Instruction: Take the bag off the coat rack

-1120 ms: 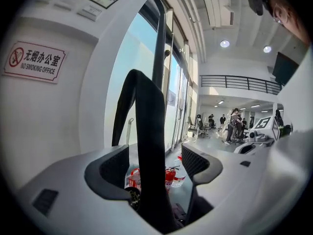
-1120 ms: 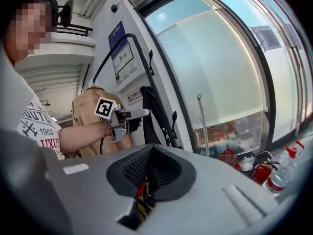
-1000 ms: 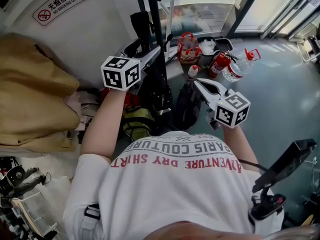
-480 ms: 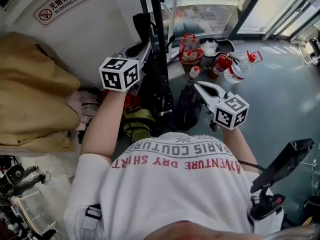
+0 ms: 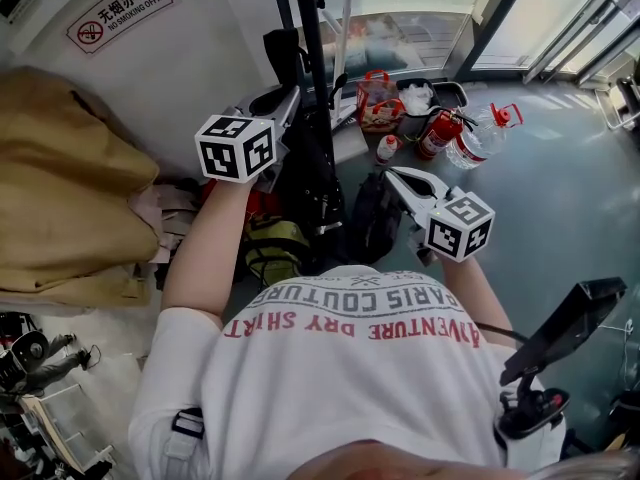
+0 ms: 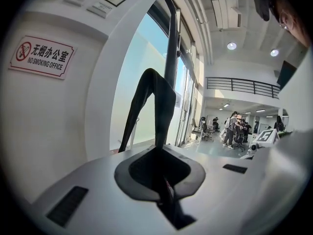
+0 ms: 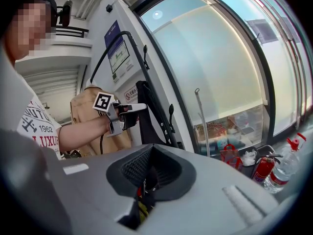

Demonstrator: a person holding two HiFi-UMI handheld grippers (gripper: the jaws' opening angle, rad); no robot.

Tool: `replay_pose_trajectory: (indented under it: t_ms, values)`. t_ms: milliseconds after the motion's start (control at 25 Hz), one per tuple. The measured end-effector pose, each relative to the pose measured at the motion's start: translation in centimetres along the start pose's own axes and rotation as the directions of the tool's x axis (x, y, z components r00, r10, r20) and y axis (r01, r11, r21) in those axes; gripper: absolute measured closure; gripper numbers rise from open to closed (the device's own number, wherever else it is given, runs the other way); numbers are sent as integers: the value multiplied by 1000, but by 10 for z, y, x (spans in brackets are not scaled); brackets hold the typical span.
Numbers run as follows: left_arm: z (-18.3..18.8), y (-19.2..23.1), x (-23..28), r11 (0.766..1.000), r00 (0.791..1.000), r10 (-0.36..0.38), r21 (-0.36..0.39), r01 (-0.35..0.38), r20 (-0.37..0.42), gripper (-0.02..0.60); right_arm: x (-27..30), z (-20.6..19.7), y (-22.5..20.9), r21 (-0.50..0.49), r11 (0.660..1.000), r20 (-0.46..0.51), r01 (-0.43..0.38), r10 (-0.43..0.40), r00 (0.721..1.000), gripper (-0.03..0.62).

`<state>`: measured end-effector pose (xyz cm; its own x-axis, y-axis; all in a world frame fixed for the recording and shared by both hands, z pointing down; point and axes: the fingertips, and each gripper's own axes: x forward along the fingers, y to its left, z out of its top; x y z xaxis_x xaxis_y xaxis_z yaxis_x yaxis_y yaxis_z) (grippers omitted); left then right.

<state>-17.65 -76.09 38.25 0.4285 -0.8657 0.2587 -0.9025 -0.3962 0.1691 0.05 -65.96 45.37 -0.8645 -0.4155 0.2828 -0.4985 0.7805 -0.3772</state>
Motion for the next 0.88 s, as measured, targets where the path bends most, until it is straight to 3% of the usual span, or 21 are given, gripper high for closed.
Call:
replay_pose_trajectory:
  t_ms: [360, 680, 880]
  values:
    - [25, 4, -10, 998, 999, -1, -64, 4, 44, 571, -4, -4, -1, 11, 1000, 1, 9, -9, 1000, 592]
    - [69, -8, -39, 999, 991, -32, -24, 36, 126, 571, -6, -1, 6, 7, 1000, 4, 7, -7, 1000, 592]
    - [61, -26, -67, 994, 987, -93, -42, 100, 134, 571, -4, 1, 13, 3, 1000, 8, -4, 4, 1000, 592]
